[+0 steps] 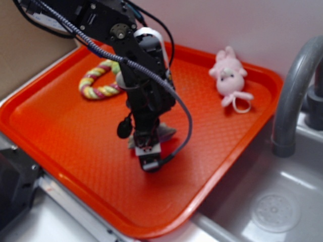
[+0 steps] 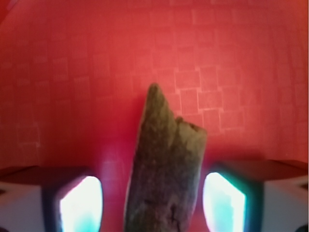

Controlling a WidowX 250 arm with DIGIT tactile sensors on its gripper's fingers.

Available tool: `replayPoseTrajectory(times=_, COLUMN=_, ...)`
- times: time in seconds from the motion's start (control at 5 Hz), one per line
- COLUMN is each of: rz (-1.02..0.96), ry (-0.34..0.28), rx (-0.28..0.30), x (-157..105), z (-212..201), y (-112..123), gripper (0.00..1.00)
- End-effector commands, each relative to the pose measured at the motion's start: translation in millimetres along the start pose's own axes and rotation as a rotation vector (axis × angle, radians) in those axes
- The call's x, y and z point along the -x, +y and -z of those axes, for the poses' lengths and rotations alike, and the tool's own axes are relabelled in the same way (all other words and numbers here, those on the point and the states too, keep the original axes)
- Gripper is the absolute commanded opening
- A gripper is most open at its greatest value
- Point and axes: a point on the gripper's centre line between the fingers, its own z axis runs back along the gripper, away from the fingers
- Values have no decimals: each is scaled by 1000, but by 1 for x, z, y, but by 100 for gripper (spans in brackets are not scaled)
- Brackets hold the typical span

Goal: Grab the wood chip.

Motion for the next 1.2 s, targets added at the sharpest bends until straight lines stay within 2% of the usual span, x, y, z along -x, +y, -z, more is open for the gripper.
replayPoseTrajectory(times=0.0, rz=17, ry=0, rx=-16, x=1, z=0, y=-11, gripper=0)
replayPoseTrajectory(times=0.2, rz=24, ry=26, rx=-56, x=1, z=-1, y=-6, gripper=0)
replayPoseTrajectory(times=0.4, rz=4, ry=26, rx=-92, x=3, z=-14, y=11, gripper=0)
replayPoseTrajectory(times=0.6, rz=-116, ry=-5, rx=-134, x=8, z=-50, y=34, gripper=0)
replayPoseTrajectory(times=1.0, rz=-378, ry=-12, rx=-217, x=33, z=-126, y=74, gripper=0)
